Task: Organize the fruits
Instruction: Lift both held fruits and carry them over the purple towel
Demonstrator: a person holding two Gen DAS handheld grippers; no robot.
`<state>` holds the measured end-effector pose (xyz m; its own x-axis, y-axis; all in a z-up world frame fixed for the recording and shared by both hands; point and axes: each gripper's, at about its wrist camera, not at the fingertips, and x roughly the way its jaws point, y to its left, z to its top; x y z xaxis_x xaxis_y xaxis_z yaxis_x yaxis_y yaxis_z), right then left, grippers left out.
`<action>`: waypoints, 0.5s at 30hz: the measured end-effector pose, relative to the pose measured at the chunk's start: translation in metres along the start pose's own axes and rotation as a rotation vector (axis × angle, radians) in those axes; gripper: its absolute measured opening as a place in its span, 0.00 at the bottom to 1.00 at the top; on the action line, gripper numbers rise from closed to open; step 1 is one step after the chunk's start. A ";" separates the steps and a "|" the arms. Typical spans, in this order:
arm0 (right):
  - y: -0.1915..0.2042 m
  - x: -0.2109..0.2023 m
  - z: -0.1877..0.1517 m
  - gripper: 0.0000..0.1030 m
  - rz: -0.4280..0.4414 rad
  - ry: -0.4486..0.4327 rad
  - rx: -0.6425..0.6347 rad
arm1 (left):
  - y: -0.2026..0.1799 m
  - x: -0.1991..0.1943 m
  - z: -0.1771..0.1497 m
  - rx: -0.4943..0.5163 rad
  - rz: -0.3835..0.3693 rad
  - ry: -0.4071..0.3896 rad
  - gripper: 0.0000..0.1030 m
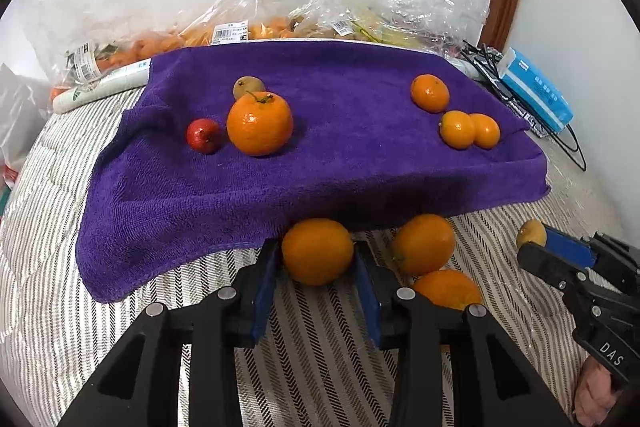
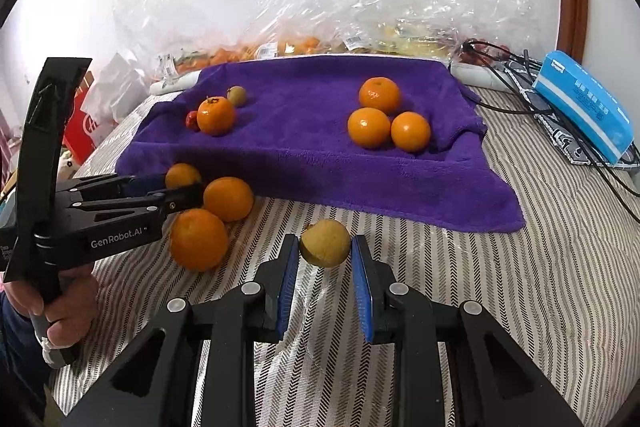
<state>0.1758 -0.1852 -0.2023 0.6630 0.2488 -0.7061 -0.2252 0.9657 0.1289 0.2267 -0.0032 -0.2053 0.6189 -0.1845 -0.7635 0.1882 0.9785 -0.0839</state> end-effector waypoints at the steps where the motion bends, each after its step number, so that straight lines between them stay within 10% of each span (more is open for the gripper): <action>1: 0.000 0.000 0.000 0.26 -0.001 0.001 0.000 | 0.001 0.000 0.000 -0.010 -0.006 -0.002 0.34; 15: -0.005 -0.008 0.000 0.26 0.035 -0.048 0.026 | 0.008 -0.024 -0.004 -0.087 -0.126 -0.121 0.31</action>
<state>0.1718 -0.1916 -0.1968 0.6884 0.2851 -0.6670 -0.2307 0.9578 0.1712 0.2105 0.0097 -0.1908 0.6829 -0.3103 -0.6614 0.2066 0.9504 -0.2325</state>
